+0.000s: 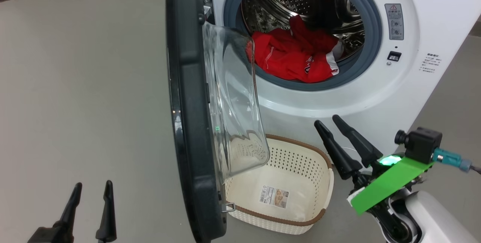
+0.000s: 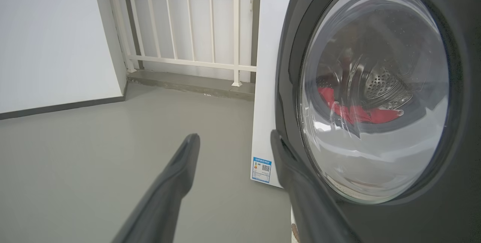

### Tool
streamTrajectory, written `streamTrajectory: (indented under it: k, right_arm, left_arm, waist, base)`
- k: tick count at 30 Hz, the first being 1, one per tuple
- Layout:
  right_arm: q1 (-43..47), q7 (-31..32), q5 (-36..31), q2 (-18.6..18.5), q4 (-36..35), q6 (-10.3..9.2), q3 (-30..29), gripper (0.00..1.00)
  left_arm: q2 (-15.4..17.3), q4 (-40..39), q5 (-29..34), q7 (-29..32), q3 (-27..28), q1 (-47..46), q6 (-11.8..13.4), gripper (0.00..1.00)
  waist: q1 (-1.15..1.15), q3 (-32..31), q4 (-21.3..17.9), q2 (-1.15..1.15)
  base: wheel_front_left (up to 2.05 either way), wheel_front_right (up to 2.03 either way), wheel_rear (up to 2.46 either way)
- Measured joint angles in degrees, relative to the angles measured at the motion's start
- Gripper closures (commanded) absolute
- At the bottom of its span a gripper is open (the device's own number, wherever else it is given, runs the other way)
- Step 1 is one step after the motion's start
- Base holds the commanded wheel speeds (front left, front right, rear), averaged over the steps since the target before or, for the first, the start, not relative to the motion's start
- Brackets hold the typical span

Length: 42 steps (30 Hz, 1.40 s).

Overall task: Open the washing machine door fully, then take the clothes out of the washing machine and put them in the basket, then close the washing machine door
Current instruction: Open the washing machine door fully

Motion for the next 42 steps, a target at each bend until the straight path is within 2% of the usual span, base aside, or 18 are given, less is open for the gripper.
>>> streamTrajectory:
  k: [4,8,17,22,31,42]
  right_arm:
    - [0.6,-5.8,-3.5,-0.3,3.5,0.00,0.8,0.00]
    - [1.0,-7.8,-6.3,0.7,7.7,0.01,-0.6,0.00]
    - [2.8,-8.4,-22.8,5.4,10.6,0.01,-6.6,0.00]
    - [4.6,-8.4,-26.9,7.3,11.1,0.01,-8.9,0.00]
    - [5.6,-8.4,-29.0,8.7,11.4,0.01,-10.1,0.00]
    - [5.6,-8.4,-29.6,8.7,11.8,0.01,-10.1,0.00]
  left_arm:
    - [0.0,-0.1,0.0,0.0,0.0,0.0,0.0,0.00]
    - [-0.1,-0.5,0.0,0.0,0.2,0.0,0.0,0.00]
    - [-0.4,-0.9,0.0,0.0,1.1,0.0,0.0,0.00]
    - [-0.4,-1.0,0.0,0.0,1.2,0.0,0.0,0.00]
    - [-0.5,-1.1,0.0,0.0,1.8,0.0,0.0,0.00]
    - [-1.0,-1.2,0.0,0.0,2.2,0.0,0.0,0.00]
  waist:
    - [0.00,0.1,-0.3,0.00]
    - [0.00,0.4,-0.4,0.00]
    - [0.00,1.0,-0.8,0.00]
    - [0.00,0.9,-0.8,0.00]
    - [0.00,0.7,-0.9,0.00]
    - [0.00,0.6,-0.9,0.00]
  base:
    - [0.00,0.00,0.00]
    - [0.00,0.00,0.00]
    - [0.00,0.00,0.00]
    - [0.00,0.00,0.00]
    - [0.00,0.00,0.00]
    - [0.00,0.00,0.00]
